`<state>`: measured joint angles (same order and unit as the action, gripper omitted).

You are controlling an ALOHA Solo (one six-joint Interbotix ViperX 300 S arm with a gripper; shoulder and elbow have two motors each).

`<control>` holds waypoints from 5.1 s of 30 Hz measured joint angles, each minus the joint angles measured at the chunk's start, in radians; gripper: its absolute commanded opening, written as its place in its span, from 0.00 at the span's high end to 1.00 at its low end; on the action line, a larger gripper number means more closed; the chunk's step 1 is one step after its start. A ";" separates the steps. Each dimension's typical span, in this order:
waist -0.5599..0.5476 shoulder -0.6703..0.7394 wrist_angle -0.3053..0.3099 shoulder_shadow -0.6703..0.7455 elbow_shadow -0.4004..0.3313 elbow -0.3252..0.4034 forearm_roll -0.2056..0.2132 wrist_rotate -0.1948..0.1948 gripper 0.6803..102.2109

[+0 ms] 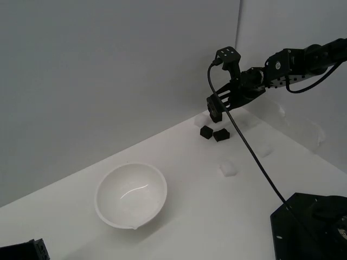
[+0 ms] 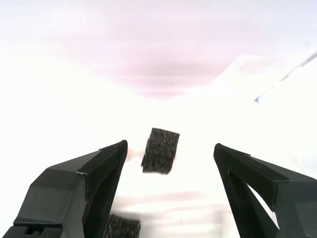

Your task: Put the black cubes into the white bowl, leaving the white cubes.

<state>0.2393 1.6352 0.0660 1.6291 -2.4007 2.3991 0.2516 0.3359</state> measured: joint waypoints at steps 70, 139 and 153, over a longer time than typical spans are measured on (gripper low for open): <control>-0.115 0.460 0.301 0.460 -0.038 0.038 0.011 -0.017 0.98; -0.844 0.383 0.204 0.385 -0.038 0.037 0.143 -0.161 0.37; -0.518 0.531 0.241 0.531 -0.141 0.141 0.101 -0.127 0.37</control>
<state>-0.2792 2.1660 0.3068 2.1598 -2.5418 2.5403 0.3528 0.2086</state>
